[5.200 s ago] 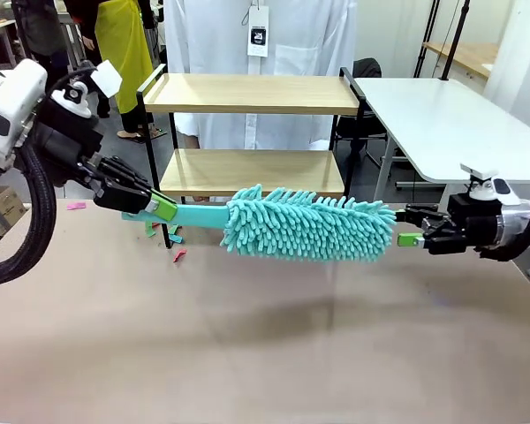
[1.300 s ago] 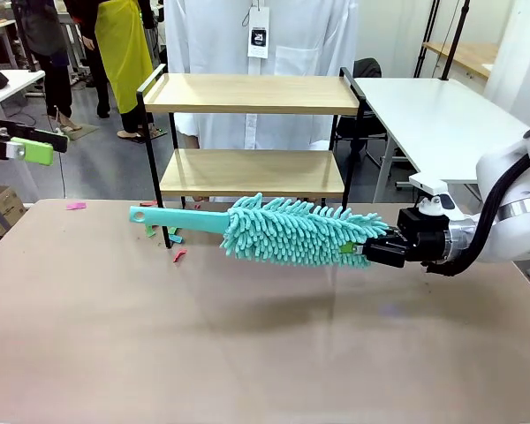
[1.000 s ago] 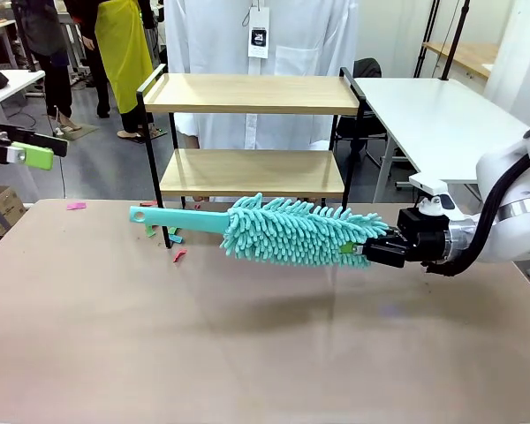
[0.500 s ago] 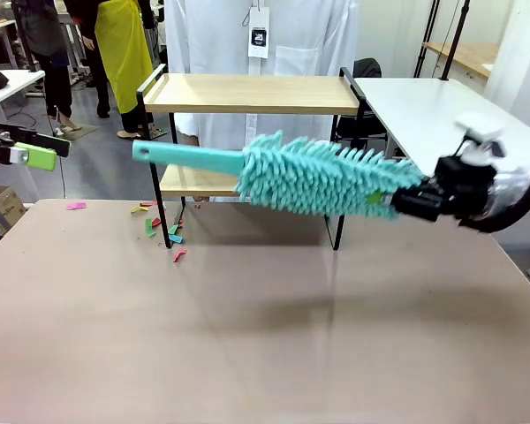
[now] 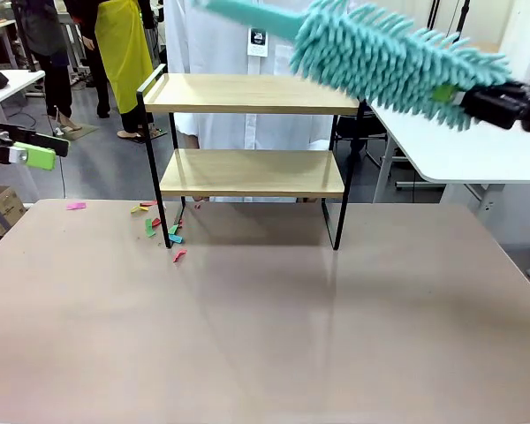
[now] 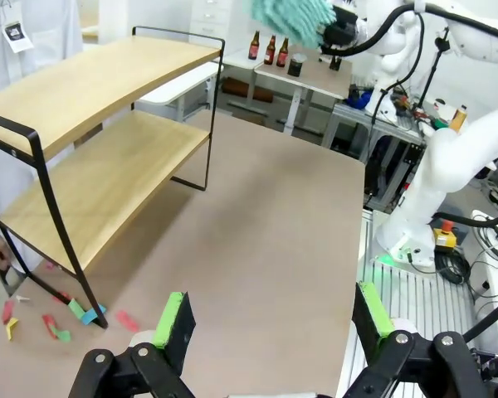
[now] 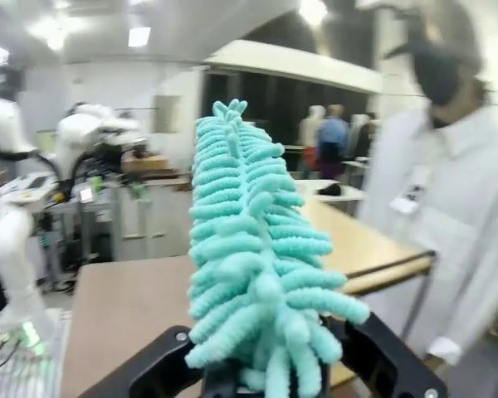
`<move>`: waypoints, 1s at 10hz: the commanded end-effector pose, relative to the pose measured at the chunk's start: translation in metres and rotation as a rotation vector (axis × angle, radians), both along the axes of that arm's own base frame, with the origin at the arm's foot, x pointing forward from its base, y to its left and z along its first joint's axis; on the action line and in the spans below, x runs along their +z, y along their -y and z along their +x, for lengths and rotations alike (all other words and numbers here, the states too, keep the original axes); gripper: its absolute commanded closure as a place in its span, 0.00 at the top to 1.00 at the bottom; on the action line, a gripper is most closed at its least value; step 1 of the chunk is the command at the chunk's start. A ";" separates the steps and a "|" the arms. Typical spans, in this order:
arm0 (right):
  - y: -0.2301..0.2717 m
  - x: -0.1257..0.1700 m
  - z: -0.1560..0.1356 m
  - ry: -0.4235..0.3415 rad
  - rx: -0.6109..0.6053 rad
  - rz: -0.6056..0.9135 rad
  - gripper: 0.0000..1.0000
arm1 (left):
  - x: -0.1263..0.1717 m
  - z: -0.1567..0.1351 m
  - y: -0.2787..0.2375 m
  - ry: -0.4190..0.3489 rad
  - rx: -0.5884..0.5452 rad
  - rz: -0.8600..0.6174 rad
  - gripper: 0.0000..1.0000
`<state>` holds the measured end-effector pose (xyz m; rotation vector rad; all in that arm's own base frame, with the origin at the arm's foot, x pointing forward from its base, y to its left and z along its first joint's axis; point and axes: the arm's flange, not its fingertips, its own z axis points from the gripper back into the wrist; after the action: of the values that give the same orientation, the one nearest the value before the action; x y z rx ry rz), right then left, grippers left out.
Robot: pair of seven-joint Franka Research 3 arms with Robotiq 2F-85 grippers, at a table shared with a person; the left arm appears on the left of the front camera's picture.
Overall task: Clean the shelf.
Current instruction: Hand the Duster back to the human.
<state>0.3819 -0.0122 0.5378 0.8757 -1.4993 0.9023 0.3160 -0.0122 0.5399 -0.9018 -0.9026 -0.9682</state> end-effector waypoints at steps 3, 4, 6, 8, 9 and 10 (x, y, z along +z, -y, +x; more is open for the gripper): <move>0.042 0.004 -0.005 0.073 -0.502 0.085 0.17 | 0.003 0.000 0.002 0.004 -0.003 -0.028 1.00; 0.056 -0.001 -0.006 0.065 -0.605 0.081 0.17 | 0.003 0.000 0.002 0.004 -0.003 -0.028 1.00; 0.078 -0.013 -0.007 0.025 -0.754 0.064 0.17 | 0.003 0.000 0.002 0.004 -0.003 -0.028 1.00; 0.091 -0.027 -0.009 -0.030 -0.823 0.037 0.17 | 0.003 0.000 0.002 0.004 -0.003 -0.028 1.00; 0.097 -0.039 -0.010 -0.070 -0.848 0.014 0.17 | 0.003 0.000 0.002 0.004 -0.003 -0.028 1.00; 0.101 -0.056 -0.007 -0.123 -0.870 -0.016 0.17 | 0.003 0.000 0.002 0.004 -0.003 -0.028 1.00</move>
<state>0.3707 -0.1172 0.4963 0.2409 -1.5709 0.2348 0.3160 -0.0126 0.5400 -0.9030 -0.9020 -0.9692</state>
